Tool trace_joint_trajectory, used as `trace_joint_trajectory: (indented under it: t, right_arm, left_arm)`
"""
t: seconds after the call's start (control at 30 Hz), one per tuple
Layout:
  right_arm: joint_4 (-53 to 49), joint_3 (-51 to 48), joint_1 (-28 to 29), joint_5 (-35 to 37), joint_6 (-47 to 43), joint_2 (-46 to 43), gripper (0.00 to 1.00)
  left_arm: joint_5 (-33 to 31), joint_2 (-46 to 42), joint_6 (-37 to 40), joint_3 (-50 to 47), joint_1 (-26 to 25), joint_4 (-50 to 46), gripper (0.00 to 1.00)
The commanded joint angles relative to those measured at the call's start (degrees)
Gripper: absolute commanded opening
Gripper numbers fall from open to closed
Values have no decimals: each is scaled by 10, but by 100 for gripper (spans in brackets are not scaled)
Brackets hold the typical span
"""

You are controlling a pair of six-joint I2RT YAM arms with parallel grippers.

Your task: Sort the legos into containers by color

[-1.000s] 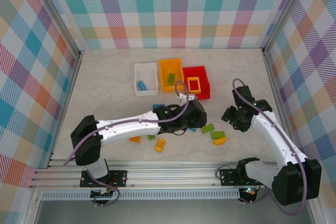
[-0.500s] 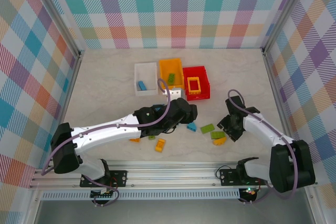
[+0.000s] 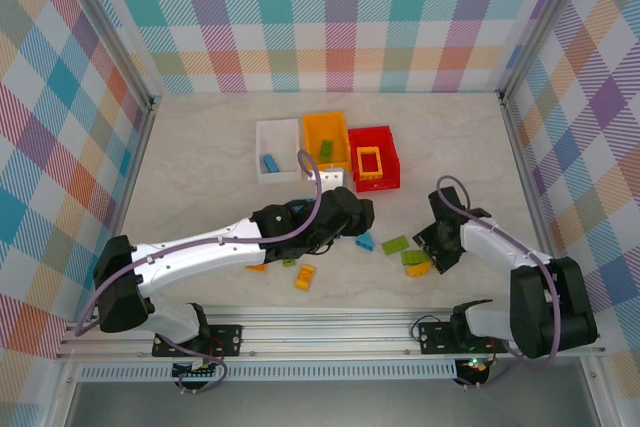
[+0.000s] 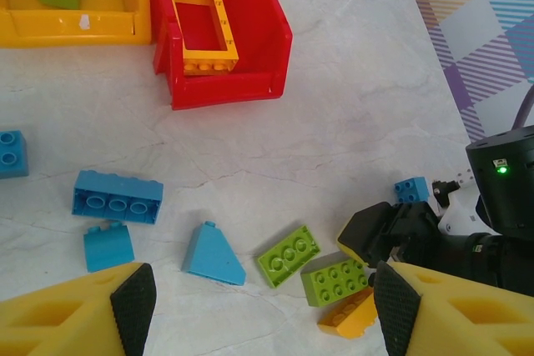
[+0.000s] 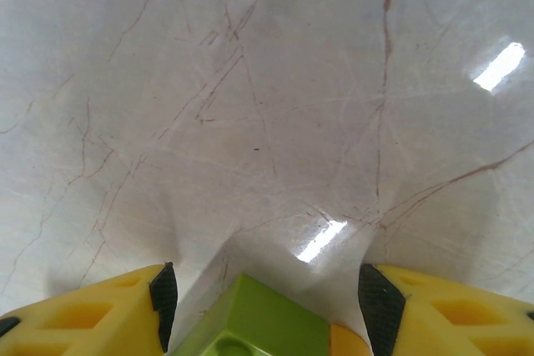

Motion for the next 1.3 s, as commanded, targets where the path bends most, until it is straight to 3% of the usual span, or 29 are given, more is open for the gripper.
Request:
trace_joint_trajectory:
  t: [0.0,0.37,0.67,0.93,1.1,1.27]
  right_arm:
    - [107,-38,7,-78,56,17,60]
    - [79,-5,66,-76,138,4,58]
    - [61,-4,76,-75,174,-9,58]
    - [-63,12,91,-21,118,-88,63]
    - [-143,27,157,19,73,-160,63]
    - [-151,11,229,3,66,-166,60]
  left_arm:
    - [-8,-15,3,-11,-1,-1,72]
    - [-1,-13,-1,-12,-1,5,72]
    - [3,-14,-2,-14,-1,8,72]
    - [-4,-29,-1,-23,-1,-2,72]
    - [-5,-38,-5,-31,-1,-5,72]
    - [-2,-45,-9,-38,-1,-11,72]
